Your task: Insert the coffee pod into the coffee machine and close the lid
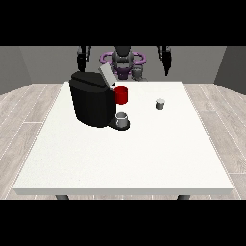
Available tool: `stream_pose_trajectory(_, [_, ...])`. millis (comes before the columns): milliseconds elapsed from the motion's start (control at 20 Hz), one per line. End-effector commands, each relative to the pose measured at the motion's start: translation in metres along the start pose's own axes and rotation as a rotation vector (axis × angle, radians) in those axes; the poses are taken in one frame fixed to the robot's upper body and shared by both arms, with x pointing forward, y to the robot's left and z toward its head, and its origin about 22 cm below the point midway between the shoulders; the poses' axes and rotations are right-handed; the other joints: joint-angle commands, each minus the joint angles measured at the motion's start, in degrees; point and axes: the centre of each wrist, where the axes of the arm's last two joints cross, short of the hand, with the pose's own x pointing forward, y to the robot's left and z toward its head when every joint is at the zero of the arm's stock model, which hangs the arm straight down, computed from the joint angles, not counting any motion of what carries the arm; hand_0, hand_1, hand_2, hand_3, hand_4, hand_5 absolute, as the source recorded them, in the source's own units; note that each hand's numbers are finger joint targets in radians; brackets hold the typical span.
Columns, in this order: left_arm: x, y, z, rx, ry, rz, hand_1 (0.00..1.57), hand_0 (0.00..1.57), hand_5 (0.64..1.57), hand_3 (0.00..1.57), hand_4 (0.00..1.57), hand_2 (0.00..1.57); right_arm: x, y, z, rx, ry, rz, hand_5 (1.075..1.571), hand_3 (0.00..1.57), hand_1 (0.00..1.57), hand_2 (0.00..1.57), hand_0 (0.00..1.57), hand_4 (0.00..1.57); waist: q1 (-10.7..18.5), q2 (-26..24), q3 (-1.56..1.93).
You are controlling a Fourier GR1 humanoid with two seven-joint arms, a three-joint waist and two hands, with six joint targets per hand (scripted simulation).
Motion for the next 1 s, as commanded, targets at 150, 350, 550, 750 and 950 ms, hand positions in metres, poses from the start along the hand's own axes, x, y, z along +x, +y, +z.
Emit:
stream_pose_trajectory(150, [0.016,0.025,-0.003,-0.097,-0.061,-0.174,0.0,0.0,1.571,0.0,0.0,0.0,-0.014,-0.025,-0.002,-0.069,0.015,-0.01,1.571,0.0,0.0,0.0,0.0,0.0,0.65,-0.32,-1.76])
stream_pose_trajectory(350, [0.012,0.037,0.002,-0.222,-0.148,-0.286,0.0,0.0,1.571,0.0,0.0,0.0,-0.011,-0.027,-0.006,-0.222,-0.037,0.135,1.571,0.0,0.0,0.0,0.0,0.0,0.3,0.37,-1.81])
stream_pose_trajectory(550, [0.009,0.063,-0.011,-0.194,-0.149,-0.371,0.0,0.0,1.571,0.0,0.0,0.0,-0.007,-0.022,-0.01,-0.206,-0.068,0.165,1.571,0.0,0.0,0.0,0.0,0.0,-1.65,2.18,-1.79])
stream_pose_trajectory(750, [0.033,0.083,-0.042,-0.16,-0.088,-0.492,0.0,0.0,1.571,0.0,0.0,0.0,0.022,0.011,-0.026,-0.13,-0.106,0.152,1.571,0.0,0.0,0.0,0.0,0.0,-5.6,4.5,-1.81])
stream_pose_trajectory(950, [0.057,0.095,-0.064,-0.157,-0.043,-0.558,0.0,0.0,1.571,0.0,0.0,0.0,0.013,0.012,-0.033,-0.123,-0.113,0.143,1.571,0.0,0.0,0.0,0.0,0.0,-5.99,6.37,-1.76])
